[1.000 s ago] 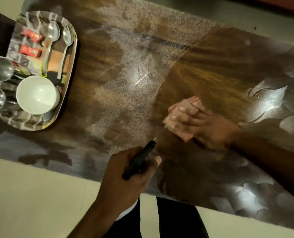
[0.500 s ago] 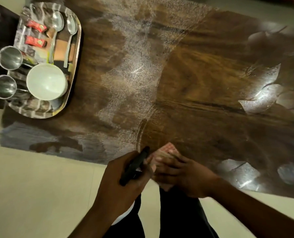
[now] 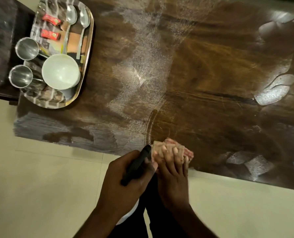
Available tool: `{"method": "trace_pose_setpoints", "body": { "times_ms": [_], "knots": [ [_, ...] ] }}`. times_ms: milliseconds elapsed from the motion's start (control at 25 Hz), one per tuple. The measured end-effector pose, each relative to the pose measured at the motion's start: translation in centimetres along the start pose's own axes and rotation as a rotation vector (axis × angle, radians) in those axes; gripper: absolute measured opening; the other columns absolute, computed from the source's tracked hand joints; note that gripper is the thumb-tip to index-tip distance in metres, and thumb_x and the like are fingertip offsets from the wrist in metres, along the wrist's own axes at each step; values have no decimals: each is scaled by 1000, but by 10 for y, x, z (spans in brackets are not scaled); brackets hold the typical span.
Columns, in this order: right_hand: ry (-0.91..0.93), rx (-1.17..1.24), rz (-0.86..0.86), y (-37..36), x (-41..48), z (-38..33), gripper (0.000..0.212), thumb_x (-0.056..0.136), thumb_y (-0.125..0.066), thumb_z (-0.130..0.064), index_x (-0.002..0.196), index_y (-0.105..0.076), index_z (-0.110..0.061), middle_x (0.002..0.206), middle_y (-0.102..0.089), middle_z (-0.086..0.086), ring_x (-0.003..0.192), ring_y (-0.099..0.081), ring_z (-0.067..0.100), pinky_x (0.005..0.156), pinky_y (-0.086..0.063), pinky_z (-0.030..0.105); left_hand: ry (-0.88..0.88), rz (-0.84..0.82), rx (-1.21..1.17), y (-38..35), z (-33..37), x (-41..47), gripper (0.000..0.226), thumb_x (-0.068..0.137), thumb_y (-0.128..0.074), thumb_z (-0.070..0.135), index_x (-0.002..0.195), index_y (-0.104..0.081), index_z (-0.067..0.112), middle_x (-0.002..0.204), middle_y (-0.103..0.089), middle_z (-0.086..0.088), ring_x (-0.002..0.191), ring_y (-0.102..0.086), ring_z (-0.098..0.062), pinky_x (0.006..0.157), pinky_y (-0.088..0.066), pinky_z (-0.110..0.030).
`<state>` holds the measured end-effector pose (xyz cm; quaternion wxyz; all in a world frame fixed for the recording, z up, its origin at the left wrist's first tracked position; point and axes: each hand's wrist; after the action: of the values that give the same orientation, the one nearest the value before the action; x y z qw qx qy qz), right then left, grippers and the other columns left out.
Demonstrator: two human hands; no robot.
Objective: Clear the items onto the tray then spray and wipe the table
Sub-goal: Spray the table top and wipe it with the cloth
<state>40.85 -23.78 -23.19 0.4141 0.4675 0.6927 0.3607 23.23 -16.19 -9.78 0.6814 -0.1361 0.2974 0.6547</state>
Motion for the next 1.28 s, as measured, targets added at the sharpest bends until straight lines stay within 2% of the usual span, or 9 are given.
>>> {"method": "trace_pose_setpoints", "body": {
  "times_ms": [160,280,440,600,760,840,1040,1120,1280],
  "knots": [
    [293,-200,-147,41,-37,117,69,100,-50,-26,166,-33,-38,176,-28,-8,167,-14,28,126,-21,65,8,5,-137,5,-4,-9,41,84,-80,41,82,-68,2,60,-57,-3,51,-49,-9,58,-43,-21],
    [-183,43,99,59,-36,138,60,105,-46,-25,165,-40,-29,177,-27,-4,167,-14,27,127,-19,68,19,22,-129,6,-4,-21,41,87,-82,39,76,-63,4,62,-53,-17,48,-48,-12,54,-43,-24],
    [-691,220,295,26,23,29,65,100,-39,-29,165,-38,-23,177,-25,8,165,-12,37,131,-7,66,11,125,-13,9,-19,-28,38,93,-82,23,63,-59,23,52,-52,7,48,-50,-4,55,-44,-15],
    [-31,24,-115,-2,46,-45,63,103,-37,-36,166,-34,-37,179,-16,-5,167,4,27,133,0,60,4,202,-51,19,-31,-35,23,93,-82,22,73,-70,24,58,-65,3,43,-52,-3,50,-46,-17],
    [738,-294,-359,43,95,33,65,103,-40,-40,167,-30,-40,178,-20,-9,167,-7,26,133,-10,58,-2,218,-51,41,-44,-38,15,91,-82,19,80,-72,14,69,-73,0,45,-57,-1,56,-48,-13],
    [613,-293,-237,68,125,71,67,102,-43,-37,167,-30,-38,177,-24,-4,166,-13,31,131,-15,64,4,194,-14,51,-48,-38,18,90,-81,25,82,-72,12,65,-72,4,47,-61,0,60,-48,-9],
    [-498,156,236,42,167,-15,72,96,-42,-28,167,-32,-28,179,-17,5,167,-4,36,131,-3,67,-1,182,-6,68,-43,-28,30,84,-77,42,85,-74,12,66,-73,5,51,-64,-3,58,-50,-11],
    [-439,124,189,10,162,-81,70,99,-38,-33,168,-27,-29,180,-12,6,167,2,37,131,-2,67,1,183,-12,78,-39,-23,28,84,-78,42,85,-74,15,68,-73,4,50,-63,-4,57,-49,-14],
    [299,-85,-170,-31,103,-114,61,111,-22,-55,168,-25,-36,180,-10,-7,167,12,27,130,-8,68,-4,149,39,98,-34,-13,10,90,-83,29,92,-77,21,78,-78,6,55,-65,-4,60,-49,-15]
  ]
}}
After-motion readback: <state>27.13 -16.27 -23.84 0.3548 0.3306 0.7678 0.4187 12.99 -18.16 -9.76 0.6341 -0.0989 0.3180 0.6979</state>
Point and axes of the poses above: each hand's wrist, its own x-axis towards the middle knuckle, its own y-axis out of the back of the hand, z = x × y
